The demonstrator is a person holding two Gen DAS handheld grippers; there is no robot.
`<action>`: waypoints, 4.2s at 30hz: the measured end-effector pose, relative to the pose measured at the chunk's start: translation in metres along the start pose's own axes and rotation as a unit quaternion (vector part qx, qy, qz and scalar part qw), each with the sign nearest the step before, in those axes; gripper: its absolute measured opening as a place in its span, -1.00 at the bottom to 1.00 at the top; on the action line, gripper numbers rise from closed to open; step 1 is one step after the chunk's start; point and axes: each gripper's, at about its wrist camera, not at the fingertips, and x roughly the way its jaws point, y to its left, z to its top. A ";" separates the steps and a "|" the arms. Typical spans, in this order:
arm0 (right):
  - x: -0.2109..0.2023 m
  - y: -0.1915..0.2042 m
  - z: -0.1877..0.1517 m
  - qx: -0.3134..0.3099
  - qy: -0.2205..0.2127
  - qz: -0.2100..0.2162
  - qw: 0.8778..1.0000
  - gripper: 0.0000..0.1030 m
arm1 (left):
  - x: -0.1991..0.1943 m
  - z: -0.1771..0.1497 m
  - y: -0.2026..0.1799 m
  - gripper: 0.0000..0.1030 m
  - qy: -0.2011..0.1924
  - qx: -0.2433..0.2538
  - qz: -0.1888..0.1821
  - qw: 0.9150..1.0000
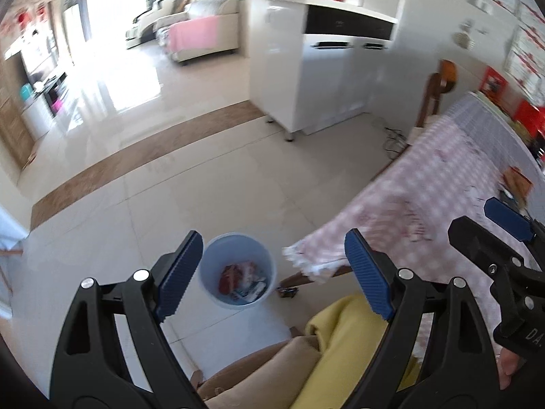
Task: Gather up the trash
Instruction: 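Move both tools back over the table toward the remaining trash, then grasp the folded newspaper with the right tool while the left tool grasps the white bottle, then carry the newspaper and white bottle with both tools to the wastebasket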
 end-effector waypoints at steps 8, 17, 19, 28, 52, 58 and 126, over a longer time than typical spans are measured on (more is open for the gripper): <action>-0.056 -0.083 -0.020 0.065 -0.036 -0.077 0.994 0.63 | -0.004 0.003 -0.088 0.63 -0.006 0.071 -0.064 0.995; -0.122 -0.179 -0.062 0.142 -0.053 -0.197 0.969 0.67 | -0.013 -0.007 -0.199 0.65 0.001 0.163 -0.144 0.976; -0.135 -0.202 -0.074 0.165 -0.057 -0.215 0.961 0.69 | -0.014 -0.011 -0.217 0.65 0.002 0.179 -0.153 0.972; -0.167 -0.272 -0.121 0.245 -0.033 -0.276 0.929 0.69 | -0.016 -0.033 -0.288 0.65 0.021 0.234 -0.200 0.951; -0.148 -0.296 -0.143 0.259 -0.014 -0.268 0.928 -0.62 | -0.001 -0.043 -0.319 0.65 0.056 0.253 -0.197 0.945; -0.188 -0.297 -0.146 0.267 -0.051 -0.283 0.920 -0.63 | -0.010 -0.046 -0.348 0.65 0.053 0.276 -0.220 0.934; -0.117 -0.170 -0.056 0.190 -0.076 -0.156 0.966 -0.63 | -0.006 -0.018 -0.206 -0.53 -0.059 0.199 -0.189 0.960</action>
